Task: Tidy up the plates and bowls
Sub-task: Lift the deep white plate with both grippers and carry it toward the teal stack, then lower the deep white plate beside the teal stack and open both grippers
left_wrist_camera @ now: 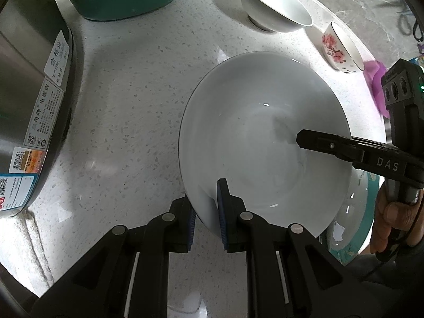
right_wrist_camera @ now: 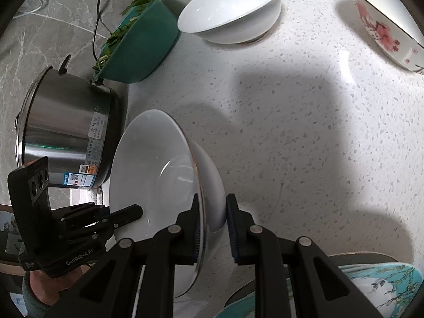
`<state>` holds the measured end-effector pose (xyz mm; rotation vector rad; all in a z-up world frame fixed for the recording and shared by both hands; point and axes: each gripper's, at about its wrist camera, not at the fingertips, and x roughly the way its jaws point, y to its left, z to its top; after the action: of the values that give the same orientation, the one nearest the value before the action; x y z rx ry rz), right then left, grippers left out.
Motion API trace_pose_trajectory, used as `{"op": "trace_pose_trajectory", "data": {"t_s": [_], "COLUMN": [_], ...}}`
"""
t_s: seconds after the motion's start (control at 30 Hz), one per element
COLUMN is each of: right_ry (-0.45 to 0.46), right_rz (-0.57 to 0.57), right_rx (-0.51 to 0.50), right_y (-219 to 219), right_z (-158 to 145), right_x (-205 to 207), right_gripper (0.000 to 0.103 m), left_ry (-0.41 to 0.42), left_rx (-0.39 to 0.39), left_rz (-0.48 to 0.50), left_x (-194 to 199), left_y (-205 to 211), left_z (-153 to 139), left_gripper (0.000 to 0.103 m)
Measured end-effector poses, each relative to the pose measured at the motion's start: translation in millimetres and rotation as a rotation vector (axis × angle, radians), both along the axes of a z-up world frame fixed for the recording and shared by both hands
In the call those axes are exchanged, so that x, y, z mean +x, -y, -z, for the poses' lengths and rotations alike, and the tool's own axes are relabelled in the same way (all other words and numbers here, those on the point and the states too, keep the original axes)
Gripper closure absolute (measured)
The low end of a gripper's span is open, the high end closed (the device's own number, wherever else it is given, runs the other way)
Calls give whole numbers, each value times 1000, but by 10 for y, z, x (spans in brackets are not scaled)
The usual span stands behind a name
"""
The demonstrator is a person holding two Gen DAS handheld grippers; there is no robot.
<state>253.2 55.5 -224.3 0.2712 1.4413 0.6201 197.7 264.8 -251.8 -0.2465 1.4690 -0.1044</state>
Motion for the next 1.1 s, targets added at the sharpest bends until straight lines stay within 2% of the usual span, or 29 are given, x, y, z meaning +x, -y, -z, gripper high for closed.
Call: {"op": "trace_pose_trajectory", "data": {"t_s": [0.47, 0.57, 0.63, 0.67, 0.7, 0.77, 0.83, 1.0, 1.1], "right_ry": [22, 13, 8, 9, 20, 48, 67, 74, 81], "right_rz": [-37, -39, -39, -36, -30, -27, -23, 3, 37], "right_rx": [-34, -36, -38, -36, -31, -30, -24, -10, 22], "right_y": [-118, -121, -128, -125, -121, -125, -117, -43, 90], "right_z": [50, 78, 89, 78, 48, -14, -79, -176, -299], "right_x": [22, 29, 27, 28, 30, 37, 51, 59, 58], "right_gripper": [82, 82, 80, 74, 57, 41, 41, 22, 17], "left_ry": [22, 35, 50, 62, 73, 99, 109, 148, 185], "left_rx": [6, 1, 1, 5, 5, -5, -6, -13, -2], "left_rz": [-19, -30, -45, -57, -64, -78, -93, -141, -168], "left_x": [19, 16, -18, -35, -44, -79, -101, -199, -267], "left_y": [-27, -35, -73, -105, -122, -165, -208, -324, -361], "left_z": [5, -13, -46, -73, -95, -166, -211, -390, -559], "left_gripper": [90, 87, 70, 40, 15, 13, 13, 1, 0]}}
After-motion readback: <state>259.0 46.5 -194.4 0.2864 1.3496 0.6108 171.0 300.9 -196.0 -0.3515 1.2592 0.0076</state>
